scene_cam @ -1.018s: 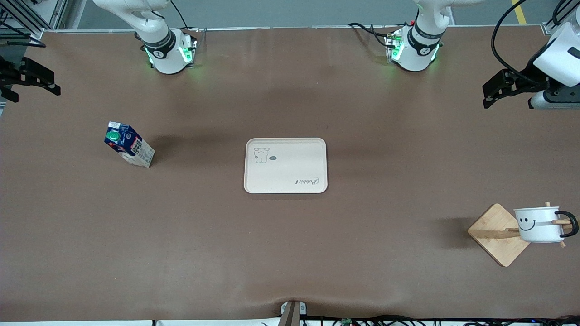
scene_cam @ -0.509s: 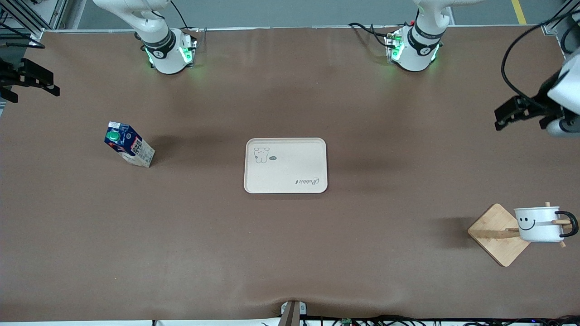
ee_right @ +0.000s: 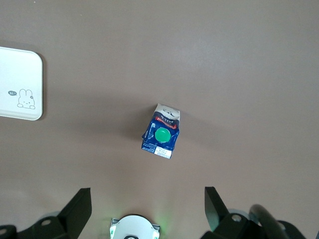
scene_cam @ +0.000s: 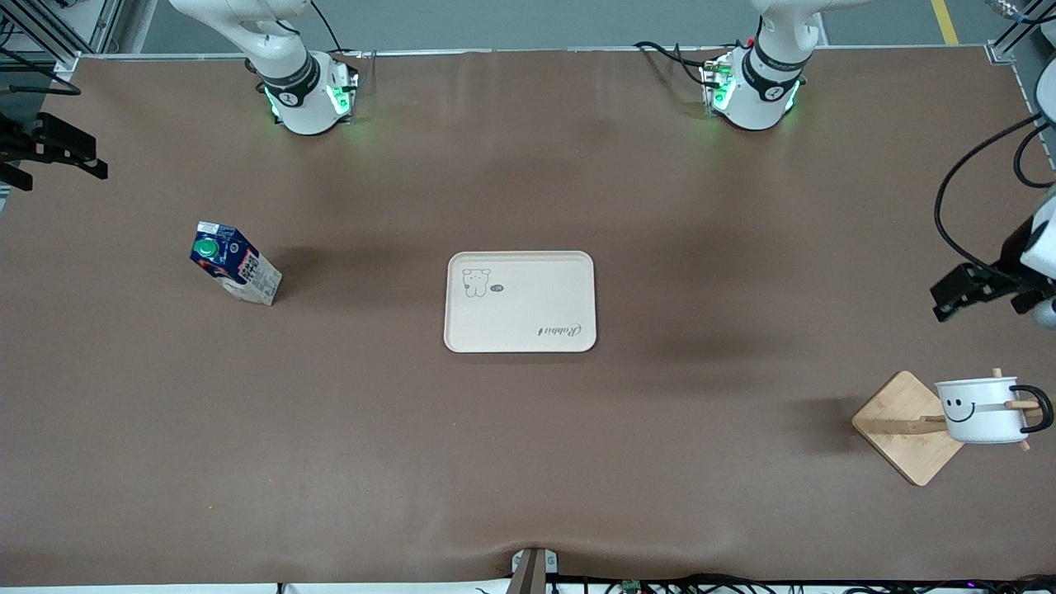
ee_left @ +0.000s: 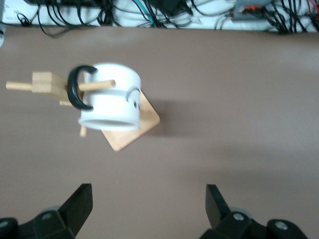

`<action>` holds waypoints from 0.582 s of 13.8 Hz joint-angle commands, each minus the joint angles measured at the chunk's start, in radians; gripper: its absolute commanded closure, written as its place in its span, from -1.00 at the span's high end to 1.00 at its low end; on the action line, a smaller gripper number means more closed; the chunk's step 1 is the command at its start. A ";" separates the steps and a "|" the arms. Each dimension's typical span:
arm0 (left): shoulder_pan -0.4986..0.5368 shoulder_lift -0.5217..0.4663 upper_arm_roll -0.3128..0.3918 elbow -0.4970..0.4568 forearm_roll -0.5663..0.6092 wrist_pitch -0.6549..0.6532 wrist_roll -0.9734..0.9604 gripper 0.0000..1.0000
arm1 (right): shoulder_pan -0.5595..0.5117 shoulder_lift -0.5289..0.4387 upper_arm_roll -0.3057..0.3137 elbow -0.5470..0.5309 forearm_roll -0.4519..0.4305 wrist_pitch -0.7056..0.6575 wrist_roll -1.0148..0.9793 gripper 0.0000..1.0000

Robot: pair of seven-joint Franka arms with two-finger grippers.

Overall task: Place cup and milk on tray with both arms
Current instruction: 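Reach the left gripper down to the white mug on the mug tree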

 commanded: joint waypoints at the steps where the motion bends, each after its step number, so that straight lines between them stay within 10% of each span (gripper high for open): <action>1: 0.039 -0.020 -0.008 -0.134 0.011 0.204 -0.067 1.00 | -0.012 0.006 0.005 0.018 0.017 -0.006 -0.008 1.00; 8: 0.057 0.018 -0.010 -0.283 0.010 0.518 -0.321 1.00 | -0.035 0.012 0.005 0.016 0.017 -0.006 -0.010 1.00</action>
